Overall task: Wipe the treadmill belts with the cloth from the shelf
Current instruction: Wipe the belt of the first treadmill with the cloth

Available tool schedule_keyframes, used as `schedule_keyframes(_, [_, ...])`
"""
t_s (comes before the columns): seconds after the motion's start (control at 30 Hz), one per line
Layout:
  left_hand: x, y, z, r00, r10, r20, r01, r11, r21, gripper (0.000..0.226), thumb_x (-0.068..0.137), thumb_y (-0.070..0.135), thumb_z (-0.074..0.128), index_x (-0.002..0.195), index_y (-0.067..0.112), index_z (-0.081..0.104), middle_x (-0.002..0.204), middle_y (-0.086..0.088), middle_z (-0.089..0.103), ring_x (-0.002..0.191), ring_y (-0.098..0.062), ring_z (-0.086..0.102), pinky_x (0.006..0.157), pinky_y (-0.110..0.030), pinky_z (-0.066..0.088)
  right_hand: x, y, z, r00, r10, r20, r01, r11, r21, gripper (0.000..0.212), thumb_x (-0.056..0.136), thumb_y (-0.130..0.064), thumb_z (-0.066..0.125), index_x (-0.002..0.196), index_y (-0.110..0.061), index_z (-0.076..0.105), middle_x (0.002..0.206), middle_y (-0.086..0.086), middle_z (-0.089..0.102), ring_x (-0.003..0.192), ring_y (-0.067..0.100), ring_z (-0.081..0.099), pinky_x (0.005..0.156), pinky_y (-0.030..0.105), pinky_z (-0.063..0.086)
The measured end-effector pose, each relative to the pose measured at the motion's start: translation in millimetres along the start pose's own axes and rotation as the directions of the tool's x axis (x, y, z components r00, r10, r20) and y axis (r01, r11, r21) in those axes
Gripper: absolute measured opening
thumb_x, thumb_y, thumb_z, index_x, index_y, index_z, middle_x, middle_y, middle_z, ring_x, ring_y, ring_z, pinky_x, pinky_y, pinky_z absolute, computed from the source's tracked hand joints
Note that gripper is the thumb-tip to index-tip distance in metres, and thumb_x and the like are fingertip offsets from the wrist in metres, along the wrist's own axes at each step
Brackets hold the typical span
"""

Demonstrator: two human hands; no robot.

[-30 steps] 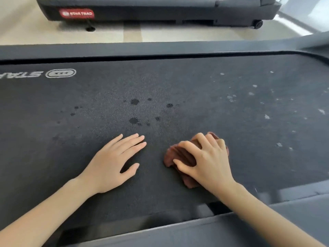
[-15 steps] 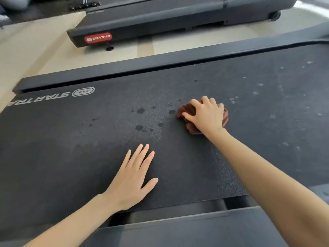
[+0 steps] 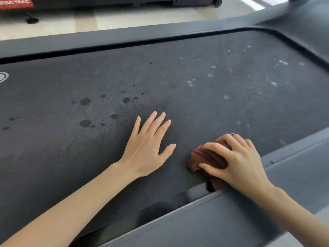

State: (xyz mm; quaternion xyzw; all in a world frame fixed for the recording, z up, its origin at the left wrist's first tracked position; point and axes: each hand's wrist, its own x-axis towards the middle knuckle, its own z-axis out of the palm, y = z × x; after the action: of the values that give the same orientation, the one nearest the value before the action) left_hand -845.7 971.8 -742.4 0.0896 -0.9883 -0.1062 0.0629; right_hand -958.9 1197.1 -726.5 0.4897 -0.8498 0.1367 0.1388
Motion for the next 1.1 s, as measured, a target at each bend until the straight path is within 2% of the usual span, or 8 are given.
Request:
schedule_keyframes(0.23, [4,-2,13,1.000,0.014,-0.023,-0.012,0.997,0.075,0.071,0.088,0.056,0.029,0.142,0.011,0.041,0.152,-0.008,0.033,0.143,-0.025,0.023,0.112,-0.057,0.021,99,20,47,0.961,0.246,-0.125,-0.261,0.956,-0.130,0.044,0.077,-0.064,0.053,0.097,-0.028,0.068,0.085,0.004,0.058,0.081,0.029,0.057,0.066,0.036,0.039])
schedule_keyframes(0.37, [4,2,11,1.000,-0.004,-0.013,0.005,0.997,0.080,0.071,0.086,0.055,0.030,0.139,0.010,0.046,0.149,-0.010,0.039,0.140,-0.028,0.030,0.109,-0.059,0.027,157,31,58,0.883,0.469,-0.012,-0.465,0.871,-0.156,0.045,0.084,-0.061,0.057,0.114,-0.028,0.060,0.113,0.006,0.057,0.109,0.031,0.051,0.084,0.041,0.037])
schedule_keyframes(0.43, [4,2,10,1.000,0.001,-0.008,-0.001,0.998,0.070,0.072,0.086,0.055,0.030,0.138,0.009,0.047,0.148,-0.011,0.040,0.139,-0.029,0.031,0.109,-0.060,0.027,161,23,55,0.845,0.535,0.004,-0.527,0.835,-0.157,0.047,0.085,-0.061,0.055,0.119,-0.028,0.057,0.121,0.008,0.055,0.115,0.033,0.047,0.091,0.045,0.036])
schedule_keyframes(0.5, [4,2,10,1.000,0.004,-0.005,-0.004,0.999,0.051,0.072,0.085,0.055,0.029,0.138,0.009,0.048,0.147,-0.011,0.040,0.139,-0.030,0.031,0.109,-0.059,0.024,146,12,48,0.849,0.528,0.000,-0.521,0.839,-0.158,0.048,0.086,-0.061,0.054,0.122,-0.029,0.056,0.121,0.009,0.053,0.114,0.033,0.046,0.092,0.046,0.036])
schedule_keyframes(0.6, [5,2,10,1.000,0.009,-0.027,-0.008,1.000,0.017,0.072,0.084,0.055,0.030,0.136,0.008,0.050,0.146,-0.012,0.042,0.138,-0.030,0.033,0.107,-0.057,0.019,99,-7,32,0.893,0.450,0.018,-0.443,0.884,-0.150,0.047,0.084,-0.063,0.053,0.117,-0.030,0.060,0.108,0.007,0.056,0.103,0.032,0.051,0.086,0.045,0.039])
schedule_keyframes(0.7, [5,1,14,0.999,0.018,-0.045,-0.018,1.000,-0.005,0.073,0.084,0.054,0.030,0.135,0.007,0.051,0.145,-0.014,0.043,0.138,-0.032,0.034,0.107,-0.059,0.022,42,-22,13,0.916,0.400,0.005,-0.397,0.909,-0.128,0.045,0.080,-0.067,0.047,0.108,-0.035,0.061,0.094,0.002,0.056,0.088,0.028,0.054,0.075,0.042,0.044])
schedule_keyframes(0.83, [5,2,15,0.998,0.030,-0.051,-0.031,0.999,-0.008,0.073,0.084,0.052,0.028,0.136,0.005,0.049,0.145,-0.016,0.042,0.137,-0.033,0.034,0.107,-0.061,0.024,-11,-36,-2,0.922,0.386,-0.032,-0.386,0.911,-0.147,0.040,0.079,-0.065,0.051,0.105,-0.038,0.062,0.091,-0.002,0.054,0.087,0.025,0.053,0.075,0.039,0.044])
schedule_keyframes(1.1, [18,0,15,0.997,0.078,-0.026,-0.077,0.996,0.037,0.075,0.082,0.054,0.028,0.133,0.005,0.053,0.143,-0.013,0.045,0.134,-0.035,0.038,0.106,-0.062,0.023,24,-5,14,0.908,0.395,-0.142,-0.413,0.899,-0.142,0.043,0.074,-0.066,0.053,0.094,-0.032,0.069,0.080,-0.002,0.056,0.079,0.026,0.058,0.067,0.037,0.046])
